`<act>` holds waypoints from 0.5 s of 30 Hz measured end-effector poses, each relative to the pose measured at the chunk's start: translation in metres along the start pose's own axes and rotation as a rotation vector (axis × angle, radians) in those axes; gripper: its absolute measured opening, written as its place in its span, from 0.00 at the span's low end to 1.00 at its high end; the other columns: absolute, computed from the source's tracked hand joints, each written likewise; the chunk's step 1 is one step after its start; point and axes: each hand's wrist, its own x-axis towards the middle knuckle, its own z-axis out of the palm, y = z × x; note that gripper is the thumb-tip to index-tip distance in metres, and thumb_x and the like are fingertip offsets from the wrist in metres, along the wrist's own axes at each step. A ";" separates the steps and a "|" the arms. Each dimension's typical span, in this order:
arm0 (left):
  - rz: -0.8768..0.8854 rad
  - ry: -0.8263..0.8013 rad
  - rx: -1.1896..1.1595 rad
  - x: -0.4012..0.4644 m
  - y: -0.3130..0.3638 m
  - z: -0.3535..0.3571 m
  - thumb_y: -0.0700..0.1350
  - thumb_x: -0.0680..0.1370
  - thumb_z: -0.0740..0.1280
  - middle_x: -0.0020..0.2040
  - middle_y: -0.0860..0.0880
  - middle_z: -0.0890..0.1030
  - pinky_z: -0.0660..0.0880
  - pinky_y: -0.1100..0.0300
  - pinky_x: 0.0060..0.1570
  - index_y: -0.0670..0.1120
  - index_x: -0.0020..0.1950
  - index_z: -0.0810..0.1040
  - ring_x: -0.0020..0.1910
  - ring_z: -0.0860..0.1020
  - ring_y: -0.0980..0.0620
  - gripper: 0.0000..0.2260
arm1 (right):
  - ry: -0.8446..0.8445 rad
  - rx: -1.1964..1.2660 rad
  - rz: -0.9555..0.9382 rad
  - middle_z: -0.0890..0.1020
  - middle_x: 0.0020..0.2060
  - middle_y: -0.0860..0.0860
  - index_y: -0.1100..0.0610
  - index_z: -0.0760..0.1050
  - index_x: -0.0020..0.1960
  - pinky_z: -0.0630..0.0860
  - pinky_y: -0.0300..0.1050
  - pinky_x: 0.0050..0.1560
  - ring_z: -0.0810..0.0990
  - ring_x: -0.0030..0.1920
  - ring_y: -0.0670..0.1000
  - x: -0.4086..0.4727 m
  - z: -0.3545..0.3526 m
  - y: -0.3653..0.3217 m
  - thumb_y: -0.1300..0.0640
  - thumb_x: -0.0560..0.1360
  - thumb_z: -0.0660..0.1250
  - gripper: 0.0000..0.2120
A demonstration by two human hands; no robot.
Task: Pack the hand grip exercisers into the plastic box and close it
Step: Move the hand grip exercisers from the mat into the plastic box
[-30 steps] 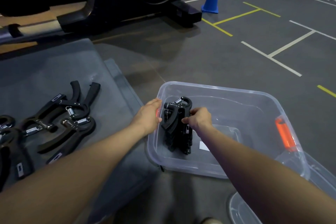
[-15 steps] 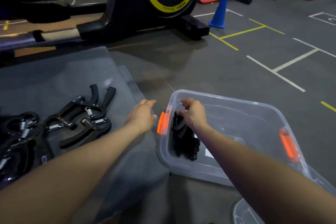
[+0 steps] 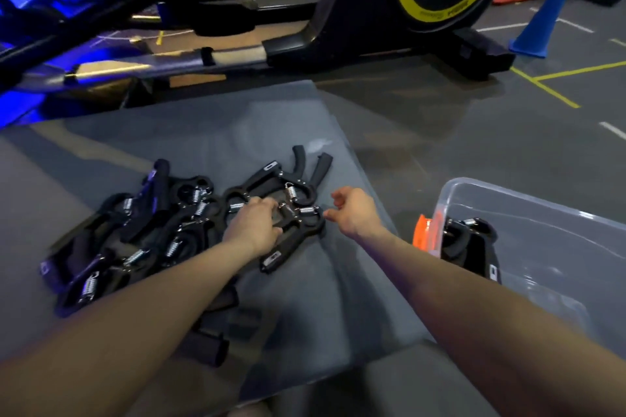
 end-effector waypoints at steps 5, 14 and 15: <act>-0.023 -0.072 0.046 0.009 -0.020 0.007 0.46 0.75 0.67 0.69 0.47 0.68 0.67 0.51 0.68 0.47 0.68 0.68 0.68 0.68 0.45 0.22 | -0.031 -0.022 0.014 0.82 0.54 0.57 0.61 0.76 0.60 0.74 0.47 0.61 0.80 0.57 0.56 0.009 0.027 -0.008 0.61 0.70 0.73 0.20; 0.039 -0.076 0.279 0.026 -0.016 0.024 0.38 0.78 0.59 0.63 0.44 0.71 0.71 0.49 0.56 0.44 0.62 0.70 0.63 0.72 0.43 0.12 | 0.005 0.005 0.072 0.80 0.57 0.57 0.61 0.74 0.63 0.73 0.48 0.64 0.78 0.59 0.56 0.029 0.021 0.000 0.60 0.70 0.73 0.22; 0.047 -0.077 0.284 0.027 -0.015 0.024 0.38 0.78 0.59 0.63 0.44 0.71 0.71 0.50 0.57 0.44 0.62 0.70 0.63 0.72 0.43 0.12 | 0.012 0.010 0.079 0.80 0.58 0.57 0.61 0.74 0.63 0.73 0.46 0.63 0.78 0.59 0.56 0.029 0.018 0.001 0.60 0.70 0.73 0.23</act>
